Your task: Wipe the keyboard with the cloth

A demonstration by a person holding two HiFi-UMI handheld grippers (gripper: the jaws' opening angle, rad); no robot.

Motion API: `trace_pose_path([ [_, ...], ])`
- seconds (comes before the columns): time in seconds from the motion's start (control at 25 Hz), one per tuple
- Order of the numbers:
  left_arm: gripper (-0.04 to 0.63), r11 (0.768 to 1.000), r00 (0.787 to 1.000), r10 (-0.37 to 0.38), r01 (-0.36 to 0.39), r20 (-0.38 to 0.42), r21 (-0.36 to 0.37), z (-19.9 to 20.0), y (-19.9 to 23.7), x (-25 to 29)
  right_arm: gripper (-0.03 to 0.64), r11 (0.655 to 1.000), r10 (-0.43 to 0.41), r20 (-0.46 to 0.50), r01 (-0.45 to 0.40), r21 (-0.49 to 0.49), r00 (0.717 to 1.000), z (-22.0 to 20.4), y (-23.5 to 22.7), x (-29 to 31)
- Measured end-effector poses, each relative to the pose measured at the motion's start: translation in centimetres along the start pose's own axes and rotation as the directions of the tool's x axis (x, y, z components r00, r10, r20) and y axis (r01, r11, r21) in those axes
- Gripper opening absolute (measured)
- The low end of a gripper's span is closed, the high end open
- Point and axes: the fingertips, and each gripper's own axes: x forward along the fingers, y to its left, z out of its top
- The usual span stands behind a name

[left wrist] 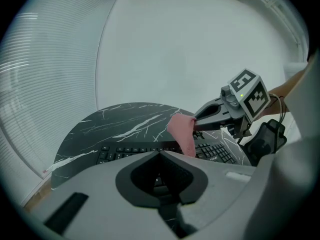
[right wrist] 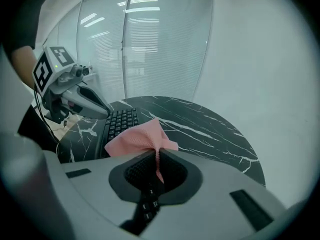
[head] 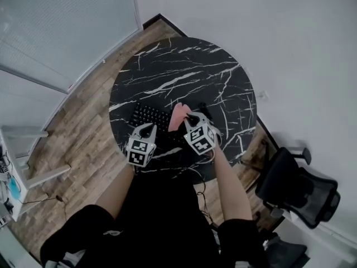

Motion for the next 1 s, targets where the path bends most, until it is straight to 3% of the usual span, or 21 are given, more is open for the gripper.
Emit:
trace_pose_path([
  [0.64,-0.002,0.999,0.998,-0.033,0.034,-0.054,0.007,-1.9,7.1,-1.2,0.0,0.996,-0.012,-0.139,0.024,0.084,0.99,1.1,3.3,8.5],
  [0.8,-0.002,0.999,0.998,-0.039,0.039,-0.053,0.01,-2.2,8.3,-1.5,0.0,0.993,-0.049,-0.139,0.063,0.097,0.989,1.4,3.3,8.9],
  [1.0,-0.002,0.999,0.997,-0.049,0.049,-0.06,-0.006,-3.5,8.7,-2.0,0.0,0.992,-0.03,-0.125,0.045,0.115,0.992,2.0,5.1,8.7],
])
